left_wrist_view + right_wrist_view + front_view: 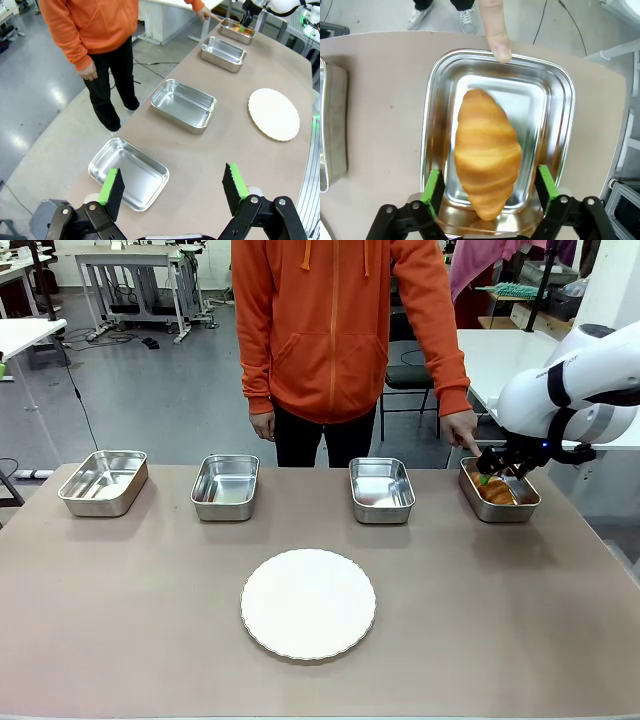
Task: Place the bread in the container.
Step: Place the Butter Roll into the Airtight Container indicated by the human.
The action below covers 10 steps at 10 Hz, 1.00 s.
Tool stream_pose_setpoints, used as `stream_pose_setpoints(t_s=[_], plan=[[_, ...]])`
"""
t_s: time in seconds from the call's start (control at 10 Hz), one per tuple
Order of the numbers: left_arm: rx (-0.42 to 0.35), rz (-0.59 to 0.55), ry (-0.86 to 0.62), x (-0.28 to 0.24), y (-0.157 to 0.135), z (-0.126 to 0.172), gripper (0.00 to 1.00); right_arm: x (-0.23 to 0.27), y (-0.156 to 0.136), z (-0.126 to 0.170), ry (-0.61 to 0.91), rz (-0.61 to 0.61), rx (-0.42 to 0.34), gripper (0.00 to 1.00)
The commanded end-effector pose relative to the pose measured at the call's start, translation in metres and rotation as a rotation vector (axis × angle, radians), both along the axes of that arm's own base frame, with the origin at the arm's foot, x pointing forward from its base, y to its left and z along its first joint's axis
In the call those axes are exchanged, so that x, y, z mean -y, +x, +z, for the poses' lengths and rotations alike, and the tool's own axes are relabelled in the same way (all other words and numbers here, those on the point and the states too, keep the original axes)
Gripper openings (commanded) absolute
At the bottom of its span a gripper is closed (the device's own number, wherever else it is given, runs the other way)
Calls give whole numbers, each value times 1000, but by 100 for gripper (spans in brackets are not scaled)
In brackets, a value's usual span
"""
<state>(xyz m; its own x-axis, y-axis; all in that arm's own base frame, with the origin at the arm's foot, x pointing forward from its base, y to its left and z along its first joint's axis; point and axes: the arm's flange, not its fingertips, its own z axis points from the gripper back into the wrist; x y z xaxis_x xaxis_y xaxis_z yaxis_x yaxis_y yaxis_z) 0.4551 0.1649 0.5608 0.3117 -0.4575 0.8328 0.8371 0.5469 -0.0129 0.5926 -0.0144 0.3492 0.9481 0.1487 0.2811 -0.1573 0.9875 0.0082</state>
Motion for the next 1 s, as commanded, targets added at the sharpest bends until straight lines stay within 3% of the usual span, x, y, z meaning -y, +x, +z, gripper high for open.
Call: stream_pose_setpoints(t_s=[0.0,0.1,0.2,0.3,0.9], plan=[[5,-6,2,1,-1,2,100,6,-4,12,-9,30,10,100],[5,-6,2,1,-1,2,100,5,-7,17,-12,31,16,100],[5,-6,2,1,-1,2,100,11,1,21,-32,-58,-119,100],[5,-6,2,1,-1,2,100,0,-1,8,0,1,11,100],[5,-6,2,1,-1,2,100,0,-1,8,0,1,11,100]])
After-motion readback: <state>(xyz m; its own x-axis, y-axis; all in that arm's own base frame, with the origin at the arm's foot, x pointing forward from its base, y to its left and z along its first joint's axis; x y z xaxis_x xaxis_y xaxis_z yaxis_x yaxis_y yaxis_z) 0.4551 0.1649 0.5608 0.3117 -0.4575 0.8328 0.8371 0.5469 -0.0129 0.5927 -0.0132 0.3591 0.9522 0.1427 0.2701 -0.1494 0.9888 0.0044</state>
